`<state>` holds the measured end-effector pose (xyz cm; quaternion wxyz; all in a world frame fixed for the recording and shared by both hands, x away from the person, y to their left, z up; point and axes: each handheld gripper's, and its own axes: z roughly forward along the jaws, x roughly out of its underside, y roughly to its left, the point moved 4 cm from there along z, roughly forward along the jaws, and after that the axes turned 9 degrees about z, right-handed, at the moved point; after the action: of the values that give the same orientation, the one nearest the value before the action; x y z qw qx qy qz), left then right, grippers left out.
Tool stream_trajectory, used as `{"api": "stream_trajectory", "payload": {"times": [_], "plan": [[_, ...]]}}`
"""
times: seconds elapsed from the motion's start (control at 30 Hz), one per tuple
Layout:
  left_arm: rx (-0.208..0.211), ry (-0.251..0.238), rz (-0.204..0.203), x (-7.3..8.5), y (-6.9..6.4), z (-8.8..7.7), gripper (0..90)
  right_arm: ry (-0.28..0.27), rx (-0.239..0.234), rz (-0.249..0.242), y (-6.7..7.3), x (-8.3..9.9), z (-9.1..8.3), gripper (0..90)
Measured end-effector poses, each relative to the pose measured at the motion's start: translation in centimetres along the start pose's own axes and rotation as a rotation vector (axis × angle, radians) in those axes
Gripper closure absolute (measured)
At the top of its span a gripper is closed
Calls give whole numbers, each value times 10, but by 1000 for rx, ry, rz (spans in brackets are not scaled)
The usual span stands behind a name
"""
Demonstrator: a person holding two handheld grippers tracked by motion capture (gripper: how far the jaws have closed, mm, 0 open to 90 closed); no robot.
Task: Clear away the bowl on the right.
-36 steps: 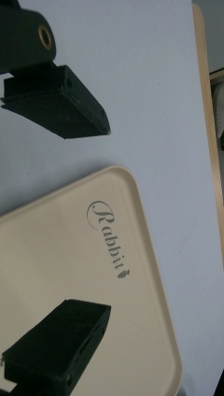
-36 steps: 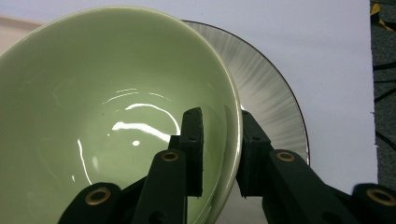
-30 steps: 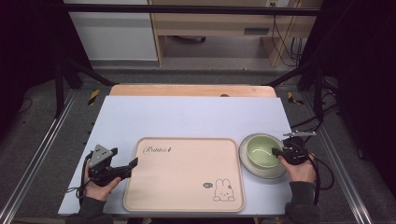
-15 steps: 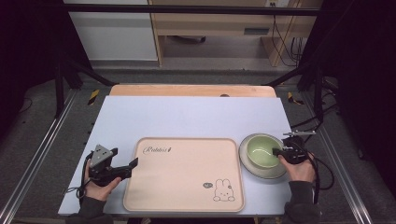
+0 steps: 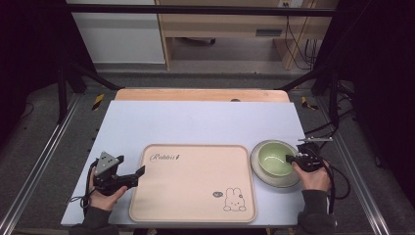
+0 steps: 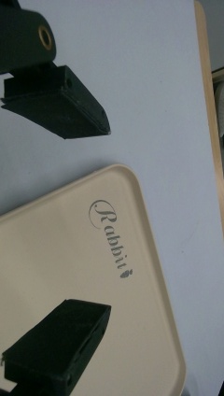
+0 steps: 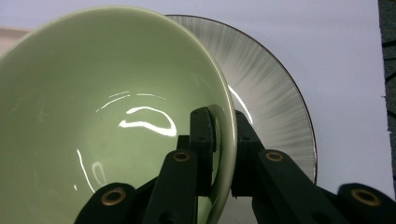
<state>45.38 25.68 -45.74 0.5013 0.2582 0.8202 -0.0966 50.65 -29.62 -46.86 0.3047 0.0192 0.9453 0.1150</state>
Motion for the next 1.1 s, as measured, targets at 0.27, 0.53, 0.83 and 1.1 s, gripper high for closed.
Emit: {"api": "stream_trajectory", "payload": {"times": [0.27,0.53,0.83,1.1], "plan": [[0,-1,1,0,0,-1,117,-24,7,-14,3,-1,-5,835],[1,-1,0,0,0,0,117,-37,14,-25,6,-2,-8,836],[3,4,0,1,0,1,117,-47,9,-33,11,-3,-14,828],[5,3,-7,1,1,1,117,-51,11,-42,15,-3,-17,825]]}}
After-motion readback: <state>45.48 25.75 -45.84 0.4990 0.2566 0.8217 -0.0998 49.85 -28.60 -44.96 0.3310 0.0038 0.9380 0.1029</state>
